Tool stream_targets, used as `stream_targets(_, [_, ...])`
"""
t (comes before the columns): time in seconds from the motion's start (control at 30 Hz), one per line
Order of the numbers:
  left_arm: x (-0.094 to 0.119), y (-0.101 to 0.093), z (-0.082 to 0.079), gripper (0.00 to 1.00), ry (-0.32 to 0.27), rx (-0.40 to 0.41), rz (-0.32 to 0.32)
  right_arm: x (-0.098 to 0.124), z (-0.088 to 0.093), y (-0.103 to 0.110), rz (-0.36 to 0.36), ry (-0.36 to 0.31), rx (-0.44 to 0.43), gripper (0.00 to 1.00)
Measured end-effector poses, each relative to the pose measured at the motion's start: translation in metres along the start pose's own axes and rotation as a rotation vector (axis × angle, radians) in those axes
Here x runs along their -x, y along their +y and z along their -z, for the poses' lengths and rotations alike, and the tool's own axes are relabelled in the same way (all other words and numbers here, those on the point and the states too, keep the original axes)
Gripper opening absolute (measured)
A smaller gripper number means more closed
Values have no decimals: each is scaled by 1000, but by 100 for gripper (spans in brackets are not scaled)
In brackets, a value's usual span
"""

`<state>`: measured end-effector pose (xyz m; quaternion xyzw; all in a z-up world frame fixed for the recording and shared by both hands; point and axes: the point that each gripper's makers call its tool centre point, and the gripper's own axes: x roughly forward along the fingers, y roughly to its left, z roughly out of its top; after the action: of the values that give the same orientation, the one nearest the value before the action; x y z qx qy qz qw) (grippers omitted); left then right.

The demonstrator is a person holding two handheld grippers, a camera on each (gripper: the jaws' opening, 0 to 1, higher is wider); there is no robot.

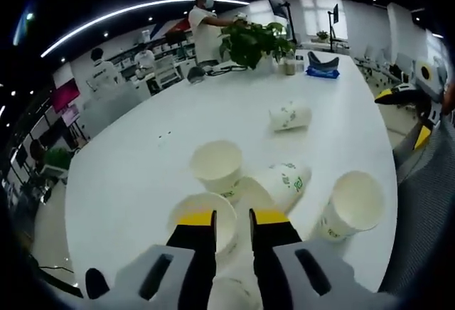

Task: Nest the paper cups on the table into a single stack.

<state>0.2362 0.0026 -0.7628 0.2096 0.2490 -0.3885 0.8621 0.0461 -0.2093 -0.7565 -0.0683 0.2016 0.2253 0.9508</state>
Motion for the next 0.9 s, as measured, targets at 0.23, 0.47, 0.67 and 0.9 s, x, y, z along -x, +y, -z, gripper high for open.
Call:
stream_targets(0.23, [-12, 2, 12, 13, 37, -5, 13, 0, 1, 0, -1, 3, -1, 84])
stream_targets(0.47, [-11, -1, 15, 5, 60, -24, 23, 0, 1, 0, -1, 6, -2, 83])
stream_targets(0.67, [-12, -1, 15, 1, 55, -38, 20, 0, 2, 0, -1, 6, -2, 83])
stream_targets(0.9, [-10, 1, 14, 0, 50, -45, 8, 0, 2, 0, -2, 8, -2, 83])
